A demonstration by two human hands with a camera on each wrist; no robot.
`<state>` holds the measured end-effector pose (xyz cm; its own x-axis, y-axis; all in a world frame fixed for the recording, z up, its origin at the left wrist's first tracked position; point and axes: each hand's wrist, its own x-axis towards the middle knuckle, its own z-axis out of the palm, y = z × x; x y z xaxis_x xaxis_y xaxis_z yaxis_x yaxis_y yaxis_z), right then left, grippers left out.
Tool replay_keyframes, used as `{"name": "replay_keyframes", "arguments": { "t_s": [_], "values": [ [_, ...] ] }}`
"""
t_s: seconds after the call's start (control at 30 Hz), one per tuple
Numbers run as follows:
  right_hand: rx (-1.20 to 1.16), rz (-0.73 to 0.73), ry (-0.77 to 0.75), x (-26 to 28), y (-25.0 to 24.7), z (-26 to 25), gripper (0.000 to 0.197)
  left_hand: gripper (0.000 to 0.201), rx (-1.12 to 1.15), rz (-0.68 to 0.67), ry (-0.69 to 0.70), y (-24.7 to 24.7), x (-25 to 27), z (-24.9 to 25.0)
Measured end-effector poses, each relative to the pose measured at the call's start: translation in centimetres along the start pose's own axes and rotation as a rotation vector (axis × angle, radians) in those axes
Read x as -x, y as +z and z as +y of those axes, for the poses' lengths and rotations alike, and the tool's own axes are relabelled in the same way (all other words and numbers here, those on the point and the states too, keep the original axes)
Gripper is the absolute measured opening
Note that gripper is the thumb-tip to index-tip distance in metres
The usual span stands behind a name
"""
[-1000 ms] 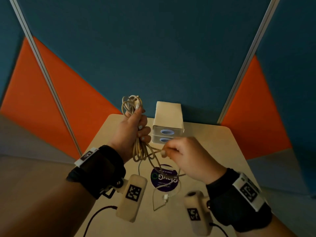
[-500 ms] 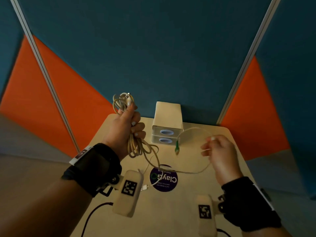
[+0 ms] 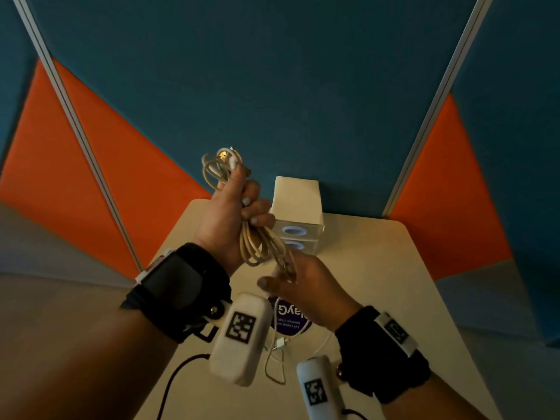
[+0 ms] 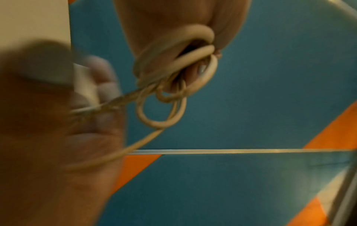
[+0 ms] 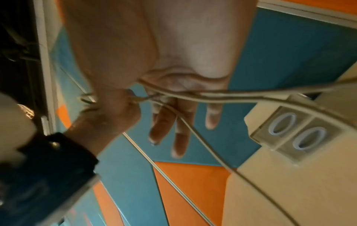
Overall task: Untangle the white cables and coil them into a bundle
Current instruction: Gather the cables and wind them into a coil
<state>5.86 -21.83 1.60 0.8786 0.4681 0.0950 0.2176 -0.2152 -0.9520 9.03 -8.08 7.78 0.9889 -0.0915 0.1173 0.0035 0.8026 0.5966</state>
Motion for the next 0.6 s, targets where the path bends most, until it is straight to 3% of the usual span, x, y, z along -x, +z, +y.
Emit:
{"name": "replay_keyframes", "arguments": {
  "t_s": [0.03, 0.13, 0.23, 0.3, 0.4, 0.5, 0.6],
  "values": [
    [-0.078, 0.000, 0.036, 0.1, 0.1, 0.5, 0.005, 0.030, 0.022, 0.005, 0.021, 0.2, -0.1, 0.4],
    [-0.300, -0.010, 0.107, 1.4, -0.7, 2.0, 0.024, 0.032, 0.042, 0.017, 0.091, -0.2, -0.7, 2.2],
    [-0.304, 0.031, 0.110, 2.8, -2.2, 3.0, 0.030, 0.032, 0.037, 0.060, 0.141, -1.0, -1.1, 3.8],
    [-0.107, 0.055, 0.081, 3.1, -3.0, 3.3, 0.025, 0.029, -0.103, 0.151, 0.179, -1.3, -1.2, 3.9],
    [0.525, -0.098, -0.058, 3.1, -3.7, 2.3, 0.017, 0.026, -0.640, 0.249, 0.190, -2.2, -1.3, 2.8],
    [0.698, -0.109, -0.179, 1.8, -3.6, -0.9, 0.014, 0.034, -1.210, 0.053, 0.035, -2.5, -0.1, 0.7],
    [0.649, 0.063, -0.293, 0.5, -3.2, -3.1, 0.014, 0.056, -1.283, -0.283, -0.112, -2.0, 1.6, -1.4]
  ]
}}
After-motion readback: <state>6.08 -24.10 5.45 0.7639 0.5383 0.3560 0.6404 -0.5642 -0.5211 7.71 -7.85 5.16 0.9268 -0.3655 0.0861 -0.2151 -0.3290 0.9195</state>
